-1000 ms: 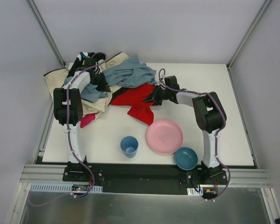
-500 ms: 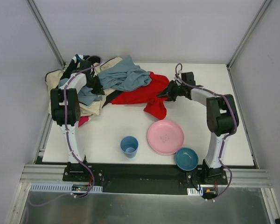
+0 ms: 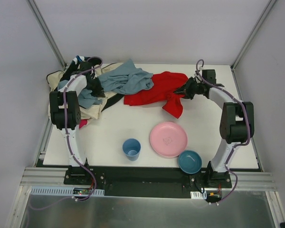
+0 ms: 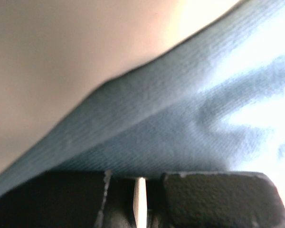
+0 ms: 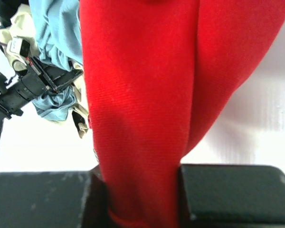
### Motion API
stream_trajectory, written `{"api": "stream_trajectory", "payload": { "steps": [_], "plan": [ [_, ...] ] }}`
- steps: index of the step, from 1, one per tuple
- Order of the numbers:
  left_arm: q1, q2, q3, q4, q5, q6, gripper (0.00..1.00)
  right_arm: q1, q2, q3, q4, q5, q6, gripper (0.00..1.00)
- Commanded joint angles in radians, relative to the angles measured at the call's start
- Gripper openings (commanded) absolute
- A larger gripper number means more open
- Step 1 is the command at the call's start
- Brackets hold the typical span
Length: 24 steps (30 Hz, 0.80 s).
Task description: Pick out a specific cloth from the pile
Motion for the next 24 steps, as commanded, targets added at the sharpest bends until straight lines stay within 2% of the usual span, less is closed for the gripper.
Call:
{"api": "stream_trajectory", "payload": {
  "steps": [1,17,21,24],
  "plan": [
    [0.036,-0.088,-0.017,-0.041,-0.001,-0.008,0.00,-0.072,-0.129,0.053,-0.002,0.012,-0.038,0.01],
    [-0.018,-0.208,-0.011,-0.041,0.107,-0.029,0.01,-0.246,-0.271,0.110,-0.114,0.002,-0.096,0.01],
    [-0.031,-0.244,0.001,-0.041,0.151,-0.041,0.06,-0.281,-0.297,0.107,-0.123,-0.009,-0.102,0.01],
    [-0.060,-0.278,0.012,-0.039,0.188,-0.058,0.15,-0.310,-0.311,0.103,-0.139,-0.020,-0.113,0.01]
  ]
}}
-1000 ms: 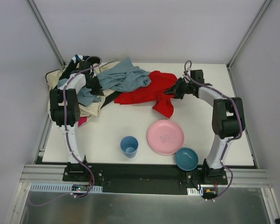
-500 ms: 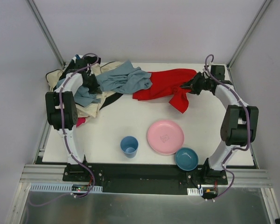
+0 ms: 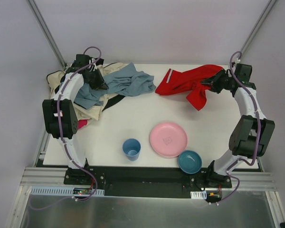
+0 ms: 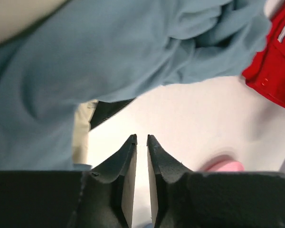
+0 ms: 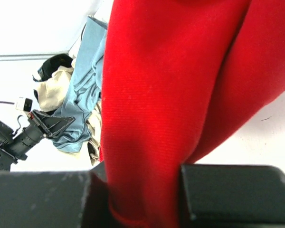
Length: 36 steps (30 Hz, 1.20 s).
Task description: Pick out a specific cloth from the pile
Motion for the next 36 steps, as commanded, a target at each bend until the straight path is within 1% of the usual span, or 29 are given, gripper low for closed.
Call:
{"api": "stream_trajectory", "payload": {
  "steps": [1,5,7,8,10,16,17,25,36],
  "plan": [
    [-0.042,-0.101,0.029,-0.017,0.087,-0.036,0.20,-0.038,-0.098,0.050,0.033,-0.044,-0.031,0.01],
    [-0.052,-0.153,0.043,-0.017,0.119,-0.044,0.55,-0.076,-0.112,0.040,0.025,-0.045,-0.041,0.01],
    [-0.055,-0.178,0.047,-0.009,0.148,-0.047,0.69,-0.093,-0.114,0.039,0.019,-0.050,-0.046,0.01],
    [-0.057,-0.187,0.049,-0.005,0.167,-0.050,0.74,-0.100,-0.114,0.037,0.019,-0.053,-0.046,0.01],
    [-0.058,-0.207,0.051,0.005,0.208,-0.055,0.79,-0.114,-0.118,0.031,0.016,-0.058,-0.049,0.01],
    [-0.071,-0.252,0.046,0.034,0.285,-0.056,0.86,-0.140,-0.129,0.004,0.015,-0.045,-0.066,0.01],
    [-0.074,-0.258,0.047,0.038,0.297,-0.053,0.99,-0.145,-0.128,0.001,0.015,-0.044,-0.066,0.01],
    [-0.077,-0.307,0.037,0.043,0.354,-0.027,0.99,-0.182,-0.083,0.010,0.010,-0.050,-0.066,0.01],
    [-0.081,-0.368,-0.018,0.043,0.372,-0.007,0.99,-0.212,-0.013,0.160,-0.047,-0.030,-0.064,0.01]
  ]
}}
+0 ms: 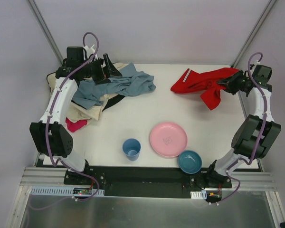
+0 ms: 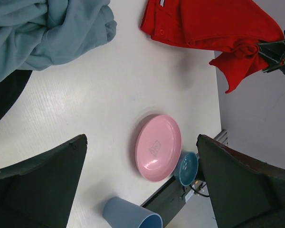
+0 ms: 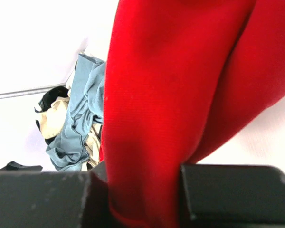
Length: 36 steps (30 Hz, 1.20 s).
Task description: Pick out a specific cloth from the pile
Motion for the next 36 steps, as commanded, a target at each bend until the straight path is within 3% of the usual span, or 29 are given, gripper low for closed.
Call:
{"api": "stream_trajectory", "payload": {
  "steps": [1,9,17,24,34,36],
  "plan": [
    [-0.011,-0.065,-0.022,0.025,0.037,0.033,0.99,-0.024,-0.002,0.126,0.043,-0.027,-0.011,0.01],
    [-0.012,-0.097,-0.066,0.025,0.034,0.038,0.99,-0.041,-0.003,0.090,0.043,0.007,-0.025,0.01],
    [-0.014,-0.140,-0.109,0.025,0.029,0.038,0.99,-0.041,-0.042,-0.195,0.118,0.171,-0.032,0.01],
    [-0.015,-0.174,-0.157,0.025,0.022,0.037,0.99,-0.041,-0.008,-0.379,0.161,0.196,-0.046,0.01],
    [-0.019,-0.254,-0.252,0.032,-0.003,0.035,0.99,-0.041,-0.035,-0.518,0.161,0.260,-0.072,0.22],
    [-0.019,-0.264,-0.266,0.032,-0.003,0.033,0.99,-0.041,-0.058,-0.533,0.161,0.263,-0.078,0.39]
  ]
}}
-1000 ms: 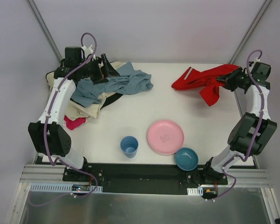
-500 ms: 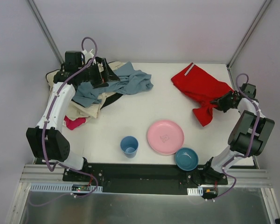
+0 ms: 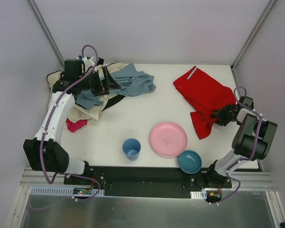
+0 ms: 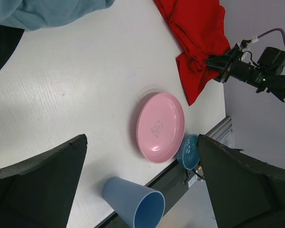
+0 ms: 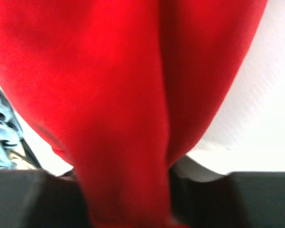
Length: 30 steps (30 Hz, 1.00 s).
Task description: Pick out a specific cloth from the pile
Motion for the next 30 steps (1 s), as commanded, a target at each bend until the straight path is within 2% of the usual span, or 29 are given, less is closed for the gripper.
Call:
{"api": "stream_trajectory", "payload": {
  "steps": [1,4,12,13,21,24,30],
  "plan": [
    [-0.011,-0.063,-0.029,0.021,0.001,0.013,0.99,-0.004,-0.085,-0.033,-0.022,0.028,-0.044,0.47],
    [-0.011,-0.082,-0.046,0.021,-0.009,0.013,0.99,-0.004,-0.130,-0.049,-0.031,0.029,-0.048,0.64],
    [-0.011,-0.112,-0.096,0.034,-0.019,0.007,0.99,-0.004,-0.303,-0.091,-0.077,0.045,-0.047,1.00],
    [-0.011,-0.116,-0.103,0.037,-0.019,0.005,0.99,-0.002,-0.326,-0.094,-0.089,0.046,-0.045,0.96],
    [-0.011,-0.133,-0.147,0.069,-0.022,0.002,0.99,0.013,-0.533,-0.083,-0.159,0.055,-0.050,0.96],
    [-0.011,-0.130,-0.162,0.076,-0.033,0.007,0.99,0.068,-0.562,-0.034,-0.212,0.080,-0.073,0.96],
    [-0.019,-0.171,-0.225,0.076,-0.174,0.073,0.99,0.222,-0.575,0.065,-0.298,0.162,-0.130,0.96]
  ]
}}
